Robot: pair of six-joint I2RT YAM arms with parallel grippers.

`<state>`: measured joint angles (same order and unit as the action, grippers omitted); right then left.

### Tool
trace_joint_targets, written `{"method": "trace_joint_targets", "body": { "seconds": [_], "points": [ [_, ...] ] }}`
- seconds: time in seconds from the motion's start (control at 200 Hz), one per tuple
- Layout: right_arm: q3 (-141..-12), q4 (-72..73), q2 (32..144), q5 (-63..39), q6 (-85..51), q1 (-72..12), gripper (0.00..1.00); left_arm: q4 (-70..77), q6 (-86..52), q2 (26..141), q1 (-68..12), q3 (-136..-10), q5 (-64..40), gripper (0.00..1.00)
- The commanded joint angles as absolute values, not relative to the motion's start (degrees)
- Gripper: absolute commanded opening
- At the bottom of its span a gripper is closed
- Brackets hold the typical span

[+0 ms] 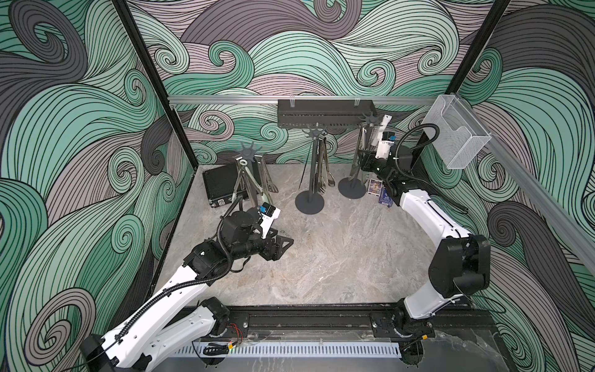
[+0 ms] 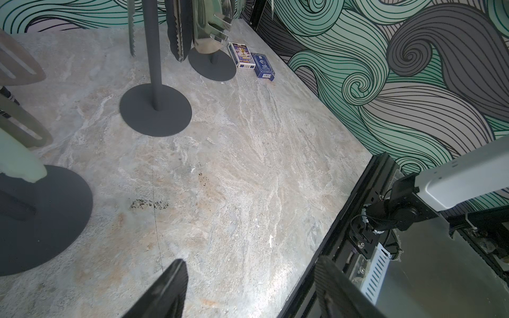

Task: Hang food tongs on kitchen utensil racks
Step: Hang the food tongs on the rack, then reset both arms

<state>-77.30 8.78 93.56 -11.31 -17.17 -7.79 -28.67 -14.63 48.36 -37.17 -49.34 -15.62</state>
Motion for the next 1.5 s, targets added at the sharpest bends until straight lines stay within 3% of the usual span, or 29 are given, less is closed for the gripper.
{"method": "trace_joint_targets", "body": {
  "seconds": [0.0, 0.675, 0.816, 0.901, 1.106, 1.296, 1.391, 1.496],
  "points": [
    [-76.7, 8.7, 94.2, -10.4, -17.8, -7.7, 0.33, -28.1, -14.2, 48.7, -36.6, -49.4, -14.9, 0.74],
    [-77.6, 8.0, 93.7, -11.3, -17.9, -7.6, 0.44, -28.1, -14.2, 48.8, -36.6, -49.5, -14.9, 0.74],
    [-76.6, 6.7, 91.2, -12.3, -17.9, -7.7, 0.48, -28.3, -14.1, 48.6, -36.6, -49.6, -14.2, 0.74],
    [-74.6, 4.6, 87.2, -12.3, -16.9, -7.6, 0.57, -29.1, -14.5, 48.1, -36.6, -50.0, -11.7, 0.75],
    [-65.3, -7.7, 69.9, -1.4, -10.2, -7.5, 0.72, -30.2, -15.5, 44.5, -36.5, -52.1, 2.8, 0.83],
    [-51.4, -12.2, 54.7, 20.7, -8.3, -6.3, 0.87, -27.5, -17.2, 40.8, -36.2, -51.6, 36.4, 0.98],
    [-41.2, -5.4, 51.2, 24.5, -5.1, -5.8, 0.91, -19.4, -13.5, 38.6, -35.8, -46.8, 53.6, 0.99],
    [-32.2, 0.9, 49.1, 26.5, -5.5, -5.8, 0.94, 0.0, -0.7, 35.1, -34.1, -35.1, 59.7, 0.99]
  ]
}}
